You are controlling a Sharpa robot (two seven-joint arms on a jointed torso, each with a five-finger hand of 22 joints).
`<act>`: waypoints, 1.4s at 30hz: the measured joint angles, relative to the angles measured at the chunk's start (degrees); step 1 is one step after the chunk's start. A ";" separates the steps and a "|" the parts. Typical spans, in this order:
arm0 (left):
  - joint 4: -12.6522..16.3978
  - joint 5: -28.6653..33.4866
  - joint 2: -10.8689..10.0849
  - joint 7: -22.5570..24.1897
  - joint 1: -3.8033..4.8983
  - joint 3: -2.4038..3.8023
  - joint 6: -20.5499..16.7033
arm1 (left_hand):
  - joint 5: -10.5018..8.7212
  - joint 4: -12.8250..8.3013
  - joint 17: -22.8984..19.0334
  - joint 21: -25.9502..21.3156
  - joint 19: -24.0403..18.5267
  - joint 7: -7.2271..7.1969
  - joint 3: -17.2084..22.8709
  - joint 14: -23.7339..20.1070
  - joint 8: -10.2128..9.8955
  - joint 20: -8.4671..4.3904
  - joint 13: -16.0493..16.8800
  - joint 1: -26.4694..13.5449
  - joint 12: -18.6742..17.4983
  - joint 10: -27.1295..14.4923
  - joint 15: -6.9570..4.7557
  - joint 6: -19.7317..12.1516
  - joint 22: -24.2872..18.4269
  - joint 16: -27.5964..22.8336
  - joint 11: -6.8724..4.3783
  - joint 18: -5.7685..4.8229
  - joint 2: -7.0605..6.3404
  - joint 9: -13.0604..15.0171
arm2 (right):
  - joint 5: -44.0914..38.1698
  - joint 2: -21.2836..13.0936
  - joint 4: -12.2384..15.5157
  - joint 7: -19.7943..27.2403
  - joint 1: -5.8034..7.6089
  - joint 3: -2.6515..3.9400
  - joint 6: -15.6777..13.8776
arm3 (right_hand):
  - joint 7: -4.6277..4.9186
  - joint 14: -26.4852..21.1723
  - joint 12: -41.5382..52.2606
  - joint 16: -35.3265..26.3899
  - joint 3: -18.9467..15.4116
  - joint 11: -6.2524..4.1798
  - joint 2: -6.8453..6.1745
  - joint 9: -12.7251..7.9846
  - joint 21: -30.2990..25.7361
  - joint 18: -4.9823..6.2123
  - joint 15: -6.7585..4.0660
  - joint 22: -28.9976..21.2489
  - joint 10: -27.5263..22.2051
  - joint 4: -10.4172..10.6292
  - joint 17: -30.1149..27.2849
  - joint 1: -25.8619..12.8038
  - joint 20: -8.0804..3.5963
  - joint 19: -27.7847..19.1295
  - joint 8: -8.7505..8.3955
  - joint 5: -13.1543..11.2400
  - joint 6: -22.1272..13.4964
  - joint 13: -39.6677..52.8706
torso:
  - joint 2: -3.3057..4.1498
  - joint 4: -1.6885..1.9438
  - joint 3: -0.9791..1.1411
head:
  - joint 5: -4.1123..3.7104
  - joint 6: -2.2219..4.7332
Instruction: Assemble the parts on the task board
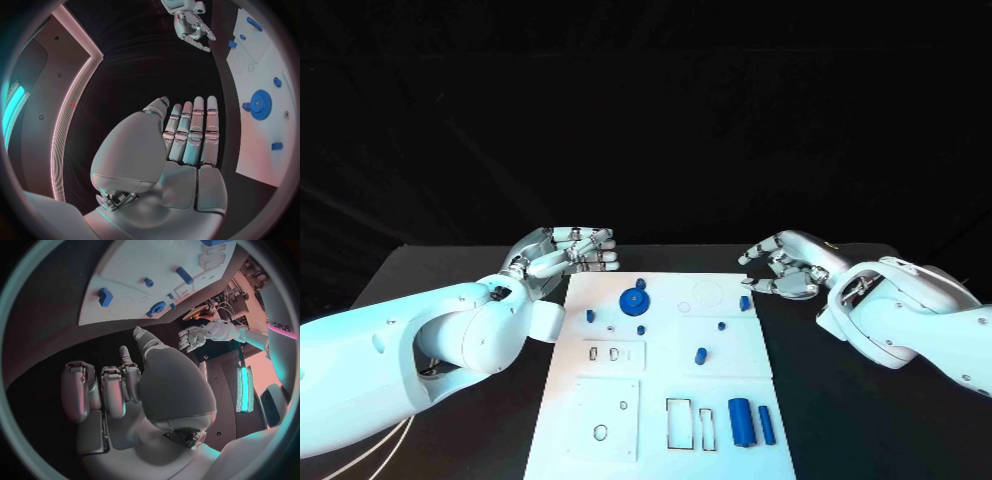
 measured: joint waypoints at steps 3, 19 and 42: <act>-0.06 0.00 0.12 -0.01 0.00 -0.02 0.06 | 0.00 0.11 0.00 -0.11 0.00 0.00 0.11 0.00 -0.14 0.00 0.00 0.00 0.00 0.00 0.00 0.00 -0.01 -0.22 0.00 0.00 0.00 0.00 | 0.74 -0.45 -1.29 1.67 -0.10 -0.03 1.12 | 0.00 0.00 0.00 0.00 0.15 0.00 -0.01 -0.06 0.00 -0.01 0.00 0.00 0.00 -0.15 0.00 -0.01 0.00 0.00 0.00 0.00 0.00 0.00 | -0.04 -0.08 0.12 | -0.18 -0.03; -0.44 0.00 0.11 -0.07 -0.01 -0.05 0.19 | 0.00 0.16 0.00 -0.21 0.00 0.00 0.16 0.00 -0.22 0.00 0.00 0.00 0.00 0.00 0.00 0.00 -0.05 -0.39 0.00 0.00 0.00 0.00 | 0.88 1.73 -6.26 4.14 -2.25 -0.15 3.87 | 0.00 0.00 0.00 -0.01 0.00 0.00 -0.22 -0.06 0.34 0.00 0.00 -0.01 0.00 -0.31 0.04 0.21 0.00 -0.01 -0.22 0.00 -0.01 0.00 | 0.12 -0.03 0.40 | -0.38 -0.97; -0.64 0.00 0.09 -0.11 -0.01 -0.05 0.28 | 0.00 0.16 0.00 -0.21 0.00 0.00 0.16 0.00 -0.22 0.00 0.00 0.00 0.00 0.00 0.00 0.00 -0.04 -0.39 0.00 0.00 0.00 0.00 | -0.25 4.12 -8.65 3.78 -3.97 -0.20 4.80 | 0.17 0.00 0.37 0.20 -0.41 0.00 -0.20 0.02 0.33 0.00 0.00 0.03 0.01 -0.20 0.03 0.18 0.21 0.20 -0.22 0.00 1.18 -0.01 | 0.01 -0.01 0.31 | -0.33 -1.54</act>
